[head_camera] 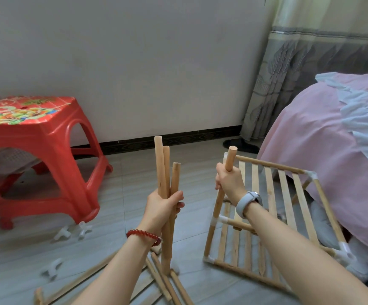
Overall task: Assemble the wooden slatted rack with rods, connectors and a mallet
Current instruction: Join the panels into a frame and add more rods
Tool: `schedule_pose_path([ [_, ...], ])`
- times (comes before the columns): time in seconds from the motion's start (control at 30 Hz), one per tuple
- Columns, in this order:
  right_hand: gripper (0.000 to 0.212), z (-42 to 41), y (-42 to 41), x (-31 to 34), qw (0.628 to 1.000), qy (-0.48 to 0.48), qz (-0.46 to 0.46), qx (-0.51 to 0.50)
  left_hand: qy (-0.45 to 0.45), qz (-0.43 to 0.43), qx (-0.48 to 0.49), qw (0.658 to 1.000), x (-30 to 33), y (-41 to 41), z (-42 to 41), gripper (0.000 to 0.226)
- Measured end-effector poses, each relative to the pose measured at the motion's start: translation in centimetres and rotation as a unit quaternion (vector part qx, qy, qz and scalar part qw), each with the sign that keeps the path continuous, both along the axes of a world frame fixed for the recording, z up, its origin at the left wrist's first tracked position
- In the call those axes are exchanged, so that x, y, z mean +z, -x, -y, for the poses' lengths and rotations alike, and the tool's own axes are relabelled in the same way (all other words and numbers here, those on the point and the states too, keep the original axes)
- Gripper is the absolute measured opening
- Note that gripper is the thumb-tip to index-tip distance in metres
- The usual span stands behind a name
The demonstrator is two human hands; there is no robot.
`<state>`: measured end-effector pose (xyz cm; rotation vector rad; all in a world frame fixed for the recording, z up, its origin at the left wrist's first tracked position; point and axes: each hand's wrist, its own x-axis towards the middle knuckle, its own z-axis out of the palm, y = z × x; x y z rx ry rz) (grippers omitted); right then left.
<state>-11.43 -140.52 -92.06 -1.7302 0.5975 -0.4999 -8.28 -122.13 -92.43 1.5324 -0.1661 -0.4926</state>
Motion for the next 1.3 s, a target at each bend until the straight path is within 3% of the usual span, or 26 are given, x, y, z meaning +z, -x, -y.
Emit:
schedule_pose_path([
  [0.1,0.014,-0.8,3.0,-0.6,0.998,0.038,-0.034,0.021,0.047,-0.009,-0.037,0.998,1.0,0.9,0.1,0.012],
  [0.17,0.036,-0.4,5.3,0.0,0.997,0.072,0.001,0.005,0.073,0.001,-0.098,0.993,1.9,1.6,0.5,0.017],
  [0.27,0.029,-0.2,8.5,2.7,0.991,0.093,0.093,0.016,0.079,0.023,-0.198,0.977,2.7,3.1,2.0,0.020],
  [0.4,0.030,0.3,12.3,3.0,0.988,0.115,0.091,0.057,0.067,0.061,-0.303,0.949,2.8,6.5,5.9,0.014],
  [0.53,0.017,3.6,15.1,3.2,0.987,0.134,0.084,-0.023,0.070,0.077,-0.310,0.945,2.3,8.4,10.5,0.014],
  [0.67,0.012,9.4,20.0,4.3,0.952,0.084,0.192,-0.223,-0.030,0.148,-0.288,0.946,-1.5,8.8,14.6,0.005],
  [0.8,0.022,14.0,25.4,2.9,0.906,0.134,0.196,-0.350,-0.176,0.270,-0.317,0.892,-5.5,9.8,17.8,0.022],
  [1.0,0.028,16.0,27.4,1.1,0.918,0.131,0.136,-0.347,-0.349,0.406,-0.409,0.739,-8.8,10.0,19.6,0.013],
  [1.07,0.028,16.3,27.6,1.0,0.925,0.130,0.133,-0.332,-0.373,0.422,-0.428,0.707,-9.6,9.9,20.0,0.013],
  [1.13,0.027,16.4,27.7,0.8,0.929,0.136,0.128,-0.320,-0.375,0.439,-0.425,0.697,-10.0,9.5,20.2,0.010],
  [1.3,0.024,16.7,28.7,0.1,0.920,0.176,0.112,-0.332,-0.336,0.462,-0.409,0.712,-11.0,9.0,20.4,0.006],
])
